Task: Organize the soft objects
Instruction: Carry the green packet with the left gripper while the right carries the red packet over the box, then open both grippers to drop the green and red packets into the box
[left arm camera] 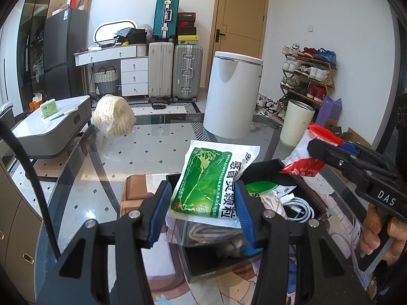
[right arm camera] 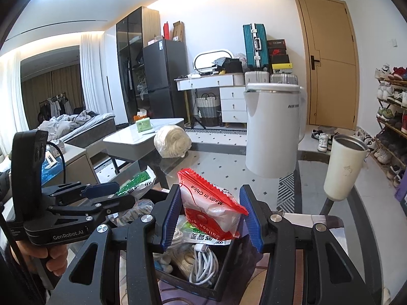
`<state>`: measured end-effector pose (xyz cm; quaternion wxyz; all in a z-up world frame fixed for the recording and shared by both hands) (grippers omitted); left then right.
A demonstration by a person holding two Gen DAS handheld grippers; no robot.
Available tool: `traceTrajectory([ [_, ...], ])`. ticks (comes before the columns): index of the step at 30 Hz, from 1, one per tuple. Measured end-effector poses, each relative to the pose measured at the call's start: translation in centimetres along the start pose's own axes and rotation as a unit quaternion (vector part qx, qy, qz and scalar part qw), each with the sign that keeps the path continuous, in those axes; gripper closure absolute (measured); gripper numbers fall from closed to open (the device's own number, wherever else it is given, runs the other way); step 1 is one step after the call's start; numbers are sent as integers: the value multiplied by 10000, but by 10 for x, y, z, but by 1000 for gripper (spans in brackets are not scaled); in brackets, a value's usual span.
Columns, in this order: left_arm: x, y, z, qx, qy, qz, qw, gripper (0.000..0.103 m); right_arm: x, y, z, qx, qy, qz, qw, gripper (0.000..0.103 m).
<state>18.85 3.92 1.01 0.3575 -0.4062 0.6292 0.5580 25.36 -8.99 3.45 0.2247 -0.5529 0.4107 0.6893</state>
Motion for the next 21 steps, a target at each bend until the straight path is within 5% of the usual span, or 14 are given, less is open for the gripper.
traceTrajectory([
  [21,12,-43,-23,-72,-695,437,9966,54,22,-58,0,64,399,513,9979,56],
])
Point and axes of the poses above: each gripper's, at about its wrist camera, not at the fingertips, and y roughly against the way its jaws point, z to its left, x to its underside, the point moved 6 cm from there along -y, roughly the way its jaws point, and after that the axes turned 9 degrees about -z, right-handed, at the moved point
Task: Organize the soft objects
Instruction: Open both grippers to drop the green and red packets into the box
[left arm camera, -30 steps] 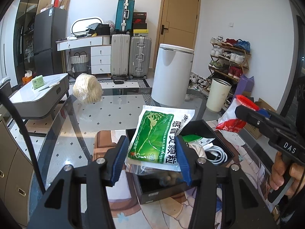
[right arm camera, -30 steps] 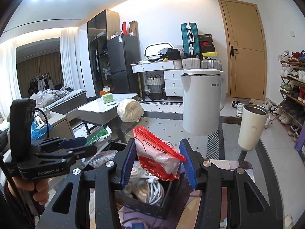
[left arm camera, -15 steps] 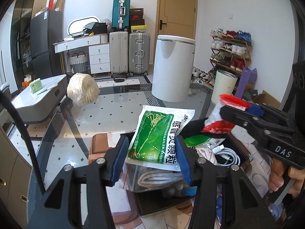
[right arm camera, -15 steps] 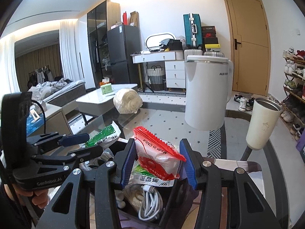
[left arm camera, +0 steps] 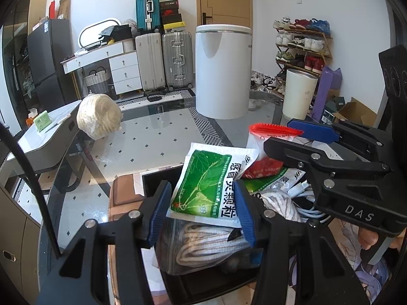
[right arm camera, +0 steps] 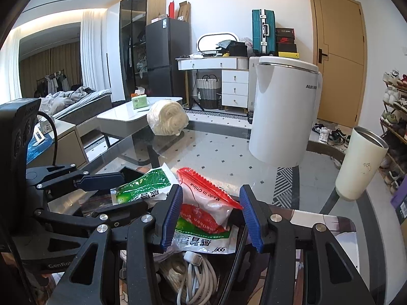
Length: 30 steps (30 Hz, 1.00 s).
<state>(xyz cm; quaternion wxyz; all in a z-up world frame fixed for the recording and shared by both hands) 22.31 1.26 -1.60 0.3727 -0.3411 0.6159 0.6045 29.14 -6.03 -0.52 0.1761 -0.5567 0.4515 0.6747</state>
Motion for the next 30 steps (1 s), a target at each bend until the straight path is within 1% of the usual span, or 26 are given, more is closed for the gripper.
traceTrajectory([
  [9,5,-3,-1,97,-44,162,9998,54,11,0,7,-115,123,206,9996,55],
  [12,7,-4,-5,76,-174,191,9996,54,14,1,9,-142,165,261,9994,55],
  [14,7,-4,-3,84,-148,176,9997,54,15,1,9,-190,164,324,9992,55],
  [20,7,4,-2,156,-22,118,9998,51,13,16,7,-233,175,259,9992,54],
  [22,7,9,-1,154,9,92,9998,49,12,24,5,-252,138,210,9994,52],
  [23,7,12,0,156,35,73,9998,46,12,28,4,-250,124,187,9994,51],
  [24,7,15,2,150,64,52,9999,44,12,31,4,-240,115,168,9995,46],
  [25,8,20,3,190,108,19,9998,42,12,36,3,-241,104,143,9996,36],
  [26,8,23,4,240,163,-7,9996,36,13,41,3,-269,86,107,9995,31],
  [27,8,29,4,255,215,-66,9994,33,14,44,3,-288,71,75,9995,25],
  [28,9,34,5,242,218,-109,9994,32,14,48,3,-300,56,42,9995,20],
  [29,10,38,5,234,214,-159,9994,30,16,53,3,-299,48,19,9995,18],
  [30,10,42,4,247,212,-220,9992,22,17,56,3,-285,39,9,9996,16],
])
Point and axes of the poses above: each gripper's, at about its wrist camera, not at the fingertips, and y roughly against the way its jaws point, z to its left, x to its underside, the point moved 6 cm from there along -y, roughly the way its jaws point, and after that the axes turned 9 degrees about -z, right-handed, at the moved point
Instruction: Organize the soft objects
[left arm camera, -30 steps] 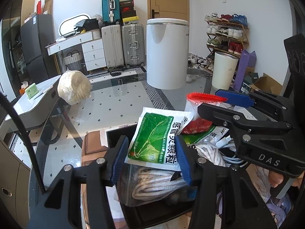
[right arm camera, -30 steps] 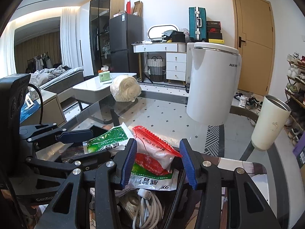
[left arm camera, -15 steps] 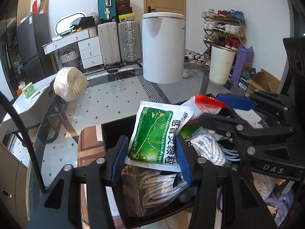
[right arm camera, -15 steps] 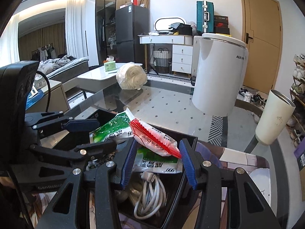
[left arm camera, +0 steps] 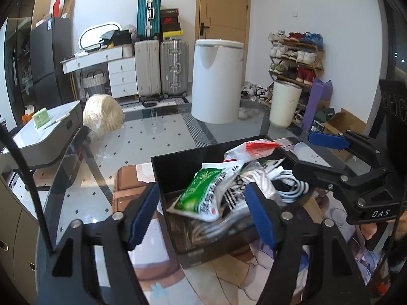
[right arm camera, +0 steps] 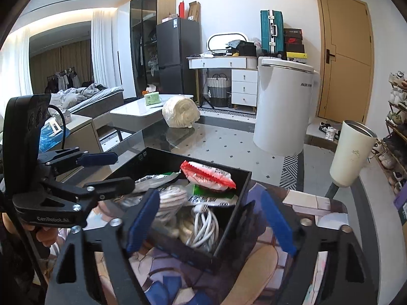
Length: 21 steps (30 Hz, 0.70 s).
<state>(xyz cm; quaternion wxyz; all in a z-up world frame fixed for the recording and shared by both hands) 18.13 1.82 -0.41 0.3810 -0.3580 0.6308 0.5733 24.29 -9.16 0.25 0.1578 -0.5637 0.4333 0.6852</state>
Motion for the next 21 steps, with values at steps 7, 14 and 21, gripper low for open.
traceTrajectory([
  [7,2,31,2,108,195,-391,9990,2,8,21,5,76,-165,-235,9996,1],
  [14,5,50,5,-119,213,-722,9971,0,11,31,8,72,-257,-365,9990,1],
  [21,18,48,10,-375,145,-712,9967,0,21,36,13,42,-227,-444,9987,1],
])
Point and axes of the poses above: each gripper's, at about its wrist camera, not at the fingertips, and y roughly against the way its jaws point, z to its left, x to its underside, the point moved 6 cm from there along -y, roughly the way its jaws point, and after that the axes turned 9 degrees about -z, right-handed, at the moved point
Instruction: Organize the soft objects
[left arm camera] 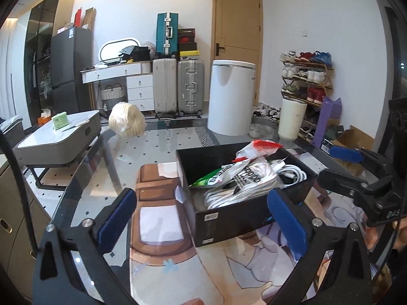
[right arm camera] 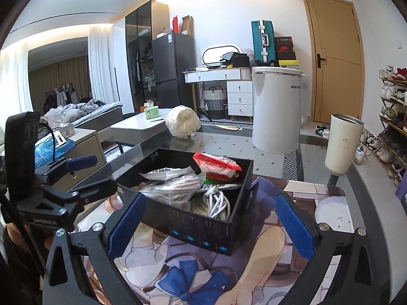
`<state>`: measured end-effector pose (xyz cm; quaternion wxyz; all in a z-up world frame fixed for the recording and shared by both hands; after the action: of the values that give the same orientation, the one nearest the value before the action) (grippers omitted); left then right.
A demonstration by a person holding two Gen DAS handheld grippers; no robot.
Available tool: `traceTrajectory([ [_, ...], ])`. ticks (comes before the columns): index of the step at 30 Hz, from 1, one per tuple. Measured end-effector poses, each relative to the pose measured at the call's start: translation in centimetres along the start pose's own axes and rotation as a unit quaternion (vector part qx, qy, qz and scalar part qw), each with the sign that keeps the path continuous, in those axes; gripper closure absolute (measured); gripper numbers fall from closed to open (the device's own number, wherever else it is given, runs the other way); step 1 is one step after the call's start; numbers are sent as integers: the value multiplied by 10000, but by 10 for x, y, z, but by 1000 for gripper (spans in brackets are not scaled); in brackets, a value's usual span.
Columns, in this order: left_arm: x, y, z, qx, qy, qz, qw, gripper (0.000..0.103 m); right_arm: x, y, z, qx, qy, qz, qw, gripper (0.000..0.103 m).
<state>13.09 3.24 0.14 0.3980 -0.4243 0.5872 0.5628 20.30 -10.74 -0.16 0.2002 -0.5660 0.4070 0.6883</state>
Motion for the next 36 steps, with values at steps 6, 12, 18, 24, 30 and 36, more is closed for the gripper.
traceTrajectory([
  [6,8,-4,5,-175,32,-9,9998,0,6,3,3,36,4,-78,10000,1],
  [12,10,-5,8,-193,64,-54,9998,0,9,5,3,97,27,-118,9999,1],
  [18,11,-5,12,-232,159,-60,9996,0,8,7,2,196,44,-174,9996,1],
  [24,15,-5,13,-126,272,38,9995,0,9,6,4,317,154,-127,9993,1],
  [30,17,-7,16,-100,382,97,9992,0,8,9,0,317,69,-246,9992,1],
  [36,18,-6,15,-109,363,77,9993,0,7,13,4,333,154,-364,9987,1],
])
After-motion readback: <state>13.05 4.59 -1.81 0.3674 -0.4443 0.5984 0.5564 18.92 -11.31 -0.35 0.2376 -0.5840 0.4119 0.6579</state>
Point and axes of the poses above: each gripper's, at about its wrist camera, not at the fingertips, and y roughly against the way its jaws point, z to its left, x to its underside, the point moved 6 cm from there along -y, roughly the way its jaws point, and after that the axes turned 9 degrees about -z, right-handed, at the moved point
